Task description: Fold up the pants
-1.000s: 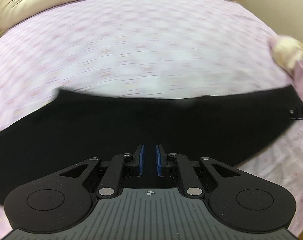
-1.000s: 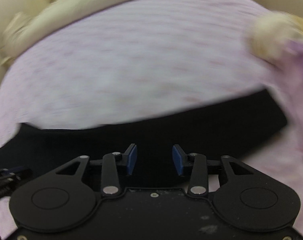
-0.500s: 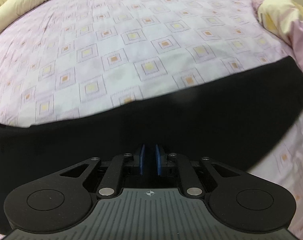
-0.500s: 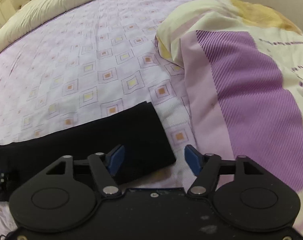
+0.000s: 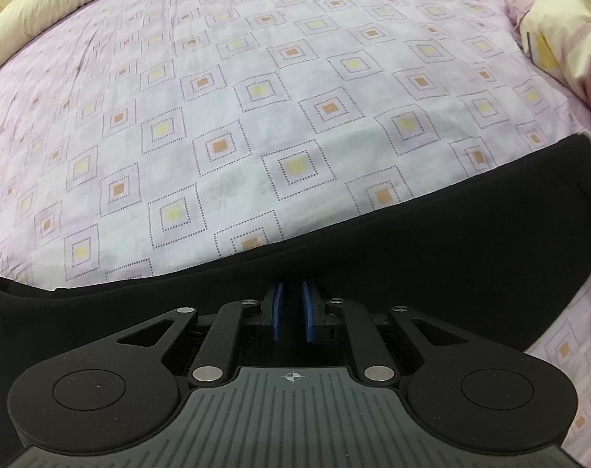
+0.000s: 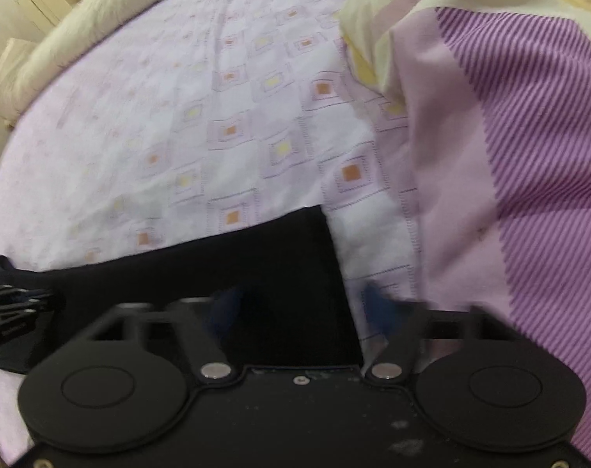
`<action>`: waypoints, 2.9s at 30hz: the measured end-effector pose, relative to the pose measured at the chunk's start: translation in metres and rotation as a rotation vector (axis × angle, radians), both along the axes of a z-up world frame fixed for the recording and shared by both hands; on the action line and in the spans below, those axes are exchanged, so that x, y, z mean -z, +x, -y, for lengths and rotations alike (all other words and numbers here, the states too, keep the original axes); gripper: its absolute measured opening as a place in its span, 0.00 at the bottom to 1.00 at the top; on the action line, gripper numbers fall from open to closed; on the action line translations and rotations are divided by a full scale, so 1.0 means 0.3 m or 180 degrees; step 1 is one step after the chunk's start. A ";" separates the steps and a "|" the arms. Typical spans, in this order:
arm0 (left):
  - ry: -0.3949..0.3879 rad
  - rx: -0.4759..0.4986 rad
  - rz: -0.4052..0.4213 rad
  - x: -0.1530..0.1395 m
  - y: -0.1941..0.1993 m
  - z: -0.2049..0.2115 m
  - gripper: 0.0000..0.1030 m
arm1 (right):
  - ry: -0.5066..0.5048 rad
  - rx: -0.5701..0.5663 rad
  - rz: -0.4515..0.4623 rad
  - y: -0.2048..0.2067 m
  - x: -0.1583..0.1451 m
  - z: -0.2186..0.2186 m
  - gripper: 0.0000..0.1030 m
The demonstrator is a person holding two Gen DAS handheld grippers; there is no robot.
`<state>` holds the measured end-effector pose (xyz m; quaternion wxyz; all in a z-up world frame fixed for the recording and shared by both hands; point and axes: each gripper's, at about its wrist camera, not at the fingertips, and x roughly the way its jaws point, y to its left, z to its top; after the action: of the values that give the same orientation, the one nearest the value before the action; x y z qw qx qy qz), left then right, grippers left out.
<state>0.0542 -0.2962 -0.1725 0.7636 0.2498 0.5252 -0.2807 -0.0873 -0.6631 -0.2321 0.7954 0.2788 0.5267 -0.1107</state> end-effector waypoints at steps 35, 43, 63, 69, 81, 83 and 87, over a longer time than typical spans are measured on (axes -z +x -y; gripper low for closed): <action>-0.0509 -0.1054 0.0106 -0.169 0.105 -0.679 0.12 | 0.0160 -0.0812 0.0677 0.348 -0.464 -1.117 0.08; -0.0336 -0.1327 0.0072 -0.179 0.144 -0.886 0.12 | 0.0022 -0.1197 0.0260 0.493 -0.238 -1.443 0.30; -0.0411 -0.0829 -0.0218 -0.077 0.099 -0.555 0.12 | -0.0489 -0.0432 0.0054 0.279 -0.283 -0.967 0.08; -0.0316 -0.0869 -0.0280 -0.037 0.047 -0.582 0.12 | -0.0227 -0.0625 -0.0282 0.264 -0.158 -0.987 0.07; -0.0768 -0.1422 0.0021 -0.183 0.026 -0.978 0.12 | -0.0288 -0.0936 0.0360 0.270 -0.392 -1.166 0.11; -0.0793 -0.1542 0.0028 -0.190 0.031 -1.074 0.13 | -0.0267 -0.1108 0.0450 0.313 -0.413 -1.259 0.11; -0.0762 -0.1628 0.0113 -0.209 0.064 -1.228 0.37 | -0.0233 -0.1363 0.0566 0.423 -0.441 -1.435 0.11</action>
<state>0.0733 0.0721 -0.1097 0.8427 0.0220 0.5208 -0.1346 0.0395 -0.2324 -0.1000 0.8535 0.1404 0.4973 0.0665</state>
